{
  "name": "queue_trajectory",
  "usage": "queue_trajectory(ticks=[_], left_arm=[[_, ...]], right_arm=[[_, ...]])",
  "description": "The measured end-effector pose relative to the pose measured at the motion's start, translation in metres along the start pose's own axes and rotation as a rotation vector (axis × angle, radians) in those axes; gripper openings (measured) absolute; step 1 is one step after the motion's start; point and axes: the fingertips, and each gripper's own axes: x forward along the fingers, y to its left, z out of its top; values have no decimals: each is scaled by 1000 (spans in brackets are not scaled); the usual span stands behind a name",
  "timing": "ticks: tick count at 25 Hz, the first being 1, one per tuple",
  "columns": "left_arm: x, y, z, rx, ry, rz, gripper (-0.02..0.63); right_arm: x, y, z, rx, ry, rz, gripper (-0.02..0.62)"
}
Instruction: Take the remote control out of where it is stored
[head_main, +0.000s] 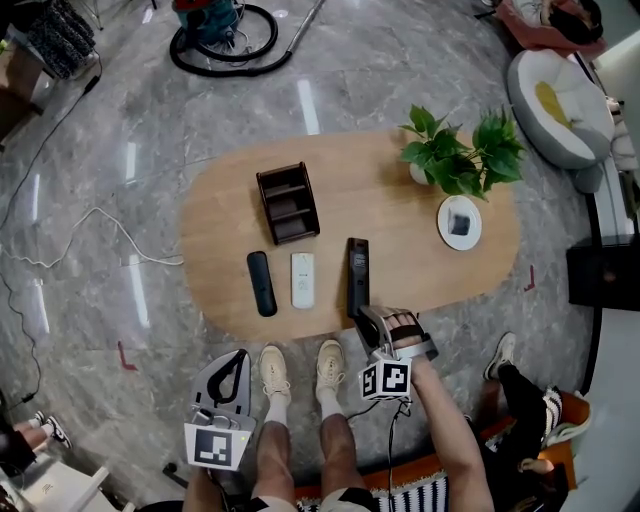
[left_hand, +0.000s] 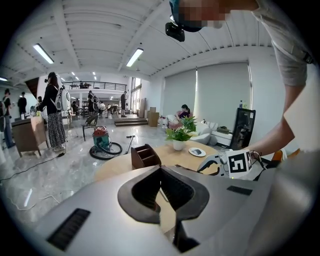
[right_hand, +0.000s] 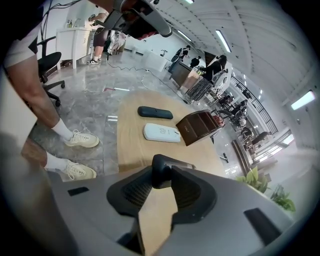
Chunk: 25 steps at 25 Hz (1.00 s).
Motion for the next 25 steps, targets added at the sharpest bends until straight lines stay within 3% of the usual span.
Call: queue_trajectory(ticks=[25], left_arm=[[6,3,-18,-9,20,8,5]], right_arm=[[38,41,-11,-65,22,-5,123]])
